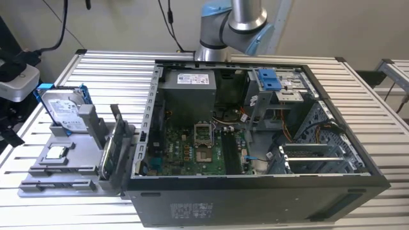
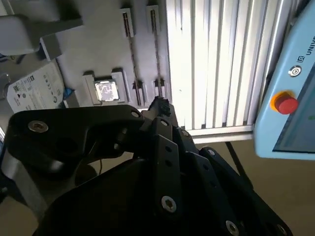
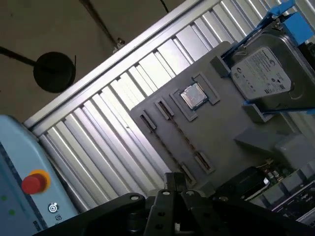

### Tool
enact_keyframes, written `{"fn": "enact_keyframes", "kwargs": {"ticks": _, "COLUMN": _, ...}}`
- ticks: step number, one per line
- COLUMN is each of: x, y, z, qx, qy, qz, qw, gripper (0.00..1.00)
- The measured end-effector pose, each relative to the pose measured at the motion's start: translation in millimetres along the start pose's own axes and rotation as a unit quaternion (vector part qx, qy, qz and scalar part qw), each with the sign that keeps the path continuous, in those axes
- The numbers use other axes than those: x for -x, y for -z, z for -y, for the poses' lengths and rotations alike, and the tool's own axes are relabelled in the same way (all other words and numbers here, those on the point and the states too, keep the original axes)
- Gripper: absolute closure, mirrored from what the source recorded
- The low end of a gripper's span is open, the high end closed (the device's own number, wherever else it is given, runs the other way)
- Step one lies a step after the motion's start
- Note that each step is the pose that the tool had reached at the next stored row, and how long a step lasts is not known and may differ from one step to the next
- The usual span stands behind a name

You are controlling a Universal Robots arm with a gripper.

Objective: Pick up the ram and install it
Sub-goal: 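Pick up the ram and move it above insertion slot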

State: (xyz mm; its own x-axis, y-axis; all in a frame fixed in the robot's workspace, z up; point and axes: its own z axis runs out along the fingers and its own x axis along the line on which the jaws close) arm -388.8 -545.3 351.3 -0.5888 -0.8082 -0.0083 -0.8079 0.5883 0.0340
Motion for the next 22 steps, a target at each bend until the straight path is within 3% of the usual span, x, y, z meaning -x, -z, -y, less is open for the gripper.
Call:
{"fn": "enact_keyframes", "kwargs": {"ticks": 5, "x": 0.1, "y": -1.9, "z": 0.0, "qx": -0.0013, "qy": 0.039, "qz": 0.0026, "qw": 0.9992, "gripper": 0.89}}
{"fn": "enact_keyframes", "kwargs": {"ticks": 8, "x": 0.1, "y": -2.9, "z": 0.0, "qx": -0.0009, "qy": 0.066, "qz": 0.0017, "qw": 0.9978, "gripper": 0.89}}
{"fn": "enact_keyframes", "kwargs": {"ticks": 11, "x": 0.0, "y": -3.4, "z": 0.1, "qx": -0.0006, "qy": 0.093, "qz": 0.0008, "qw": 0.9956, "gripper": 0.89}}
{"fn": "enact_keyframes", "kwargs": {"ticks": 16, "x": 0.0, "y": -4.0, "z": 0.2, "qx": -0.0005, "qy": 0.139, "qz": -0.0004, "qw": 0.9904, "gripper": 0.89}}
{"fn": "enact_keyframes", "kwargs": {"ticks": 19, "x": 0.0, "y": -4.5, "z": 0.1, "qx": -0.0005, "qy": 0.165, "qz": -0.001, "qw": 0.9862, "gripper": 0.89}}
{"fn": "enact_keyframes", "kwargs": {"ticks": 22, "x": 0.0, "y": -5.0, "z": 0.2, "qx": -0.001, "qy": 0.192, "qz": -0.0016, "qw": 0.9814, "gripper": 0.89}}
